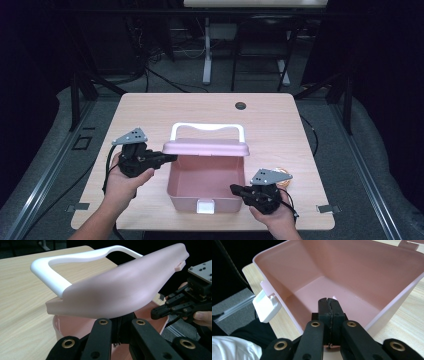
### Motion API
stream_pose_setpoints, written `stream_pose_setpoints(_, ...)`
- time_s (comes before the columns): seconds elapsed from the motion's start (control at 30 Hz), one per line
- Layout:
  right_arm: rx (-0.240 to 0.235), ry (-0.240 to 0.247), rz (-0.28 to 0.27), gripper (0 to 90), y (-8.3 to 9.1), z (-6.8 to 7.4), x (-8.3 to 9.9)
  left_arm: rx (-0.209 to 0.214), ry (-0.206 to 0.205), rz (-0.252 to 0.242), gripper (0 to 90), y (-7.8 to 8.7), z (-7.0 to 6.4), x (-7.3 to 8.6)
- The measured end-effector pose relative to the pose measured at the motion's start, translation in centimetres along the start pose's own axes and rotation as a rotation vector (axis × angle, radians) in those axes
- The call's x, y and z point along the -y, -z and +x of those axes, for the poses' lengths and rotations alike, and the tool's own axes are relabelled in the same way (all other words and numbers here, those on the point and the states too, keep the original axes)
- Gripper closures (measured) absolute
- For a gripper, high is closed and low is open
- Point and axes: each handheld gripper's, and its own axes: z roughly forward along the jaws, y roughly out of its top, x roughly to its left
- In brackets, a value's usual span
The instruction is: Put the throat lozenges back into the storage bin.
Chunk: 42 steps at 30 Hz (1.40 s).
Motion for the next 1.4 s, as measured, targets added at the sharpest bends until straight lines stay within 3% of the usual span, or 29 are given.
stream_pose_setpoints(0.2, 0.006, 0.023, 0.009, 90.0, -0.2, -0.2, 0.0, -0.003, 0.004, -0.005, 89.9, 0.0, 0.2, -0.2)
stream_pose_setpoints(0.9, -0.006, -0.005, -0.006, 90.0, -0.1, -0.9, 0.1, -0.004, 0.01, -0.022, 89.8, -0.2, 0.6, -1.3)
stream_pose_setpoints(1.4, -0.006, -0.002, -0.009, 90.0, -0.1, -0.9, 0.2, -0.029, 0.02, -0.035, 89.8, -0.5, 1.0, -2.4)
